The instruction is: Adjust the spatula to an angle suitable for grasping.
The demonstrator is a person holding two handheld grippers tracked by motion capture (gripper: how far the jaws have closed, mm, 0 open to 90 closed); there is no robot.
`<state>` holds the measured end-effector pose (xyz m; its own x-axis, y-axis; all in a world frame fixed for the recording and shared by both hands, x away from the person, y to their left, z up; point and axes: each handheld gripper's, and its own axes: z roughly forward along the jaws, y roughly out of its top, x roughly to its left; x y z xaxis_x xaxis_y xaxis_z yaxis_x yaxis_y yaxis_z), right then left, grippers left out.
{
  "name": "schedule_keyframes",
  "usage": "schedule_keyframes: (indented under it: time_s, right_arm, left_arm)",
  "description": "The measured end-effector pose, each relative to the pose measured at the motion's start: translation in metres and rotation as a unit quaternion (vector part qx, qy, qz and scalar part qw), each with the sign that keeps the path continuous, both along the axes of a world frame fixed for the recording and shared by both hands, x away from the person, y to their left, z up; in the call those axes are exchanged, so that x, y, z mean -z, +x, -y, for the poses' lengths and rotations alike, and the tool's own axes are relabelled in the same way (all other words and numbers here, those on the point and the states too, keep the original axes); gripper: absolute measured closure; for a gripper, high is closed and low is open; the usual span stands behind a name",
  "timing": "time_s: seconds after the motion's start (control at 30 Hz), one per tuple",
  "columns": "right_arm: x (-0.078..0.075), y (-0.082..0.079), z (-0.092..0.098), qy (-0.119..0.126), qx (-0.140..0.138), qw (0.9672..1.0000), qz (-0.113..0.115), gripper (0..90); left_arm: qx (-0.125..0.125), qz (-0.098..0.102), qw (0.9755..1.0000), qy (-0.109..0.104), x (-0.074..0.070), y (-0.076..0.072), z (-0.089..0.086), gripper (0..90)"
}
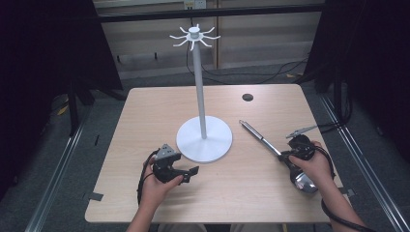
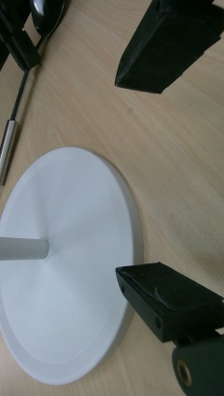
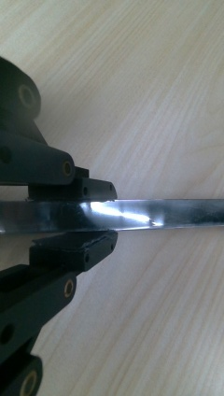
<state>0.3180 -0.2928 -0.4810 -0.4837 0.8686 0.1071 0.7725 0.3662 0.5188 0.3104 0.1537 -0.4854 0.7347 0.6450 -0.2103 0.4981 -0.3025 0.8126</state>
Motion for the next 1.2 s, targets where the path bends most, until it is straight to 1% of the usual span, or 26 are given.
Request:
schedule_keyframes:
  time_s: [0.03,0.07,0.13,0.17,0.2,0.23,0.27,0.3,0.33,0.37,0.4,0.5,0.57,0.63,0.77,0.87,0.9,0.93,1.0,1.1,1.2]
  right_arm:
    - [0.0,-0.001,-0.003,0.002,-0.003,1.0,-0.004,74.8]
    - [0.0,-0.002,-0.005,0.005,-0.006,1.0,-0.003,74.8]
    - [0.001,-0.004,-0.008,0.014,0.0,0.9999,-0.005,74.9]
    - [0.002,-0.005,-0.01,0.018,-0.004,0.9998,0.0,74.9]
    - [0.001,-0.007,-0.012,0.014,0.001,0.9999,-0.006,74.9]
    - [0.001,-0.007,-0.013,0.014,-0.003,0.9999,-0.001,74.9]
    - [0.0,-0.009,-0.015,0.014,0.002,0.9999,-0.006,74.9]
    - [0.0,-0.009,-0.015,0.014,0.002,0.9999,-0.006,74.9]
    - [0.001,-0.009,-0.016,0.019,-0.001,0.9998,-0.005,75.0]
    - [0.0,-0.011,-0.018,0.018,0.005,0.9998,-0.01,75.0]
    - [0.001,-0.011,-0.019,0.019,0.0,0.9998,-0.007,75.0]
    - [0.0,-0.013,-0.022,0.017,0.001,0.9998,-0.012,75.0]
    - [0.0,-0.013,-0.023,0.02,-0.005,0.9998,-0.009,75.0]
    - [0.0,-0.014,-0.026,0.02,-0.004,0.9997,-0.014,75.0]
    - [0.0,-0.014,-0.029,0.013,-0.009,0.9998,-0.01,75.0]
    - [-0.001,-0.014,-0.031,0.001,-0.018,0.9998,-0.007,73.2]
    - [-0.001,-0.014,-0.031,0.001,-0.018,0.9998,-0.007,73.2]
    - [-0.003,-0.013,-0.032,-0.006,-0.018,0.9998,-0.01,68.5]
    - [-0.005,-0.012,-0.033,-0.01,-0.022,0.9996,-0.014,67.0]
    - [-0.007,-0.011,-0.035,-0.017,-0.019,0.9995,-0.021,65.5]
    - [-0.009,-0.007,-0.039,-0.039,-0.03,0.9984,-0.029,63.9]
  left_arm:
    - [0.001,0.0,1.0,0.0,0.0,0.0,0.0,8.6]
    - [0.001,0.0,1.0,-0.002,-0.001,0.0,0.0,8.6]
    - [0.0,0.003,1.0,-0.001,-0.002,0.0,-0.001,8.6]
    - [-0.002,0.004,1.0,-0.004,-0.003,0.0,-0.001,8.6]
    - [-0.002,0.004,1.0,-0.005,-0.003,-0.001,-0.001,8.6]
    - [-0.004,0.004,1.0,-0.004,-0.003,-0.001,-0.001,8.6]
    - [-0.004,0.005,1.0,-0.004,-0.003,-0.001,-0.002,8.6]
    - [-0.004,0.005,1.0,-0.004,-0.003,-0.001,-0.002,8.5]
    - [-0.004,0.005,1.0,-0.004,-0.003,-0.001,-0.002,8.5]
    - [-0.003,0.004,1.0,-0.005,-0.003,-0.001,-0.002,8.5]
    - [-0.002,0.004,1.0,-0.005,-0.003,-0.001,-0.002,8.5]
    - [-0.004,0.006,1.0,-0.003,-0.003,-0.001,-0.002,8.6]
    - [-0.004,0.006,1.0,-0.003,-0.003,-0.001,-0.002,8.5]
    - [-0.003,0.006,1.0,-0.002,-0.004,-0.001,-0.002,8.5]
    - [0.0,0.005,1.0,-0.003,-0.003,0.0,-0.002,8.5]
    - [-0.004,0.004,1.0,-0.003,-0.003,-0.001,-0.002,8.5]
    - [-0.004,0.003,1.0,-0.004,-0.002,-0.001,-0.002,8.5]
    - [-0.004,0.003,1.0,-0.005,-0.002,-0.001,-0.002,8.5]
    - [-0.003,0.001,1.0,-0.004,-0.002,0.0,-0.003,8.5]
    - [-0.003,0.001,1.0,-0.005,-0.001,0.0,-0.003,8.5]
    - [-0.003,0.001,1.0,-0.006,-0.002,0.0,-0.003,8.5]
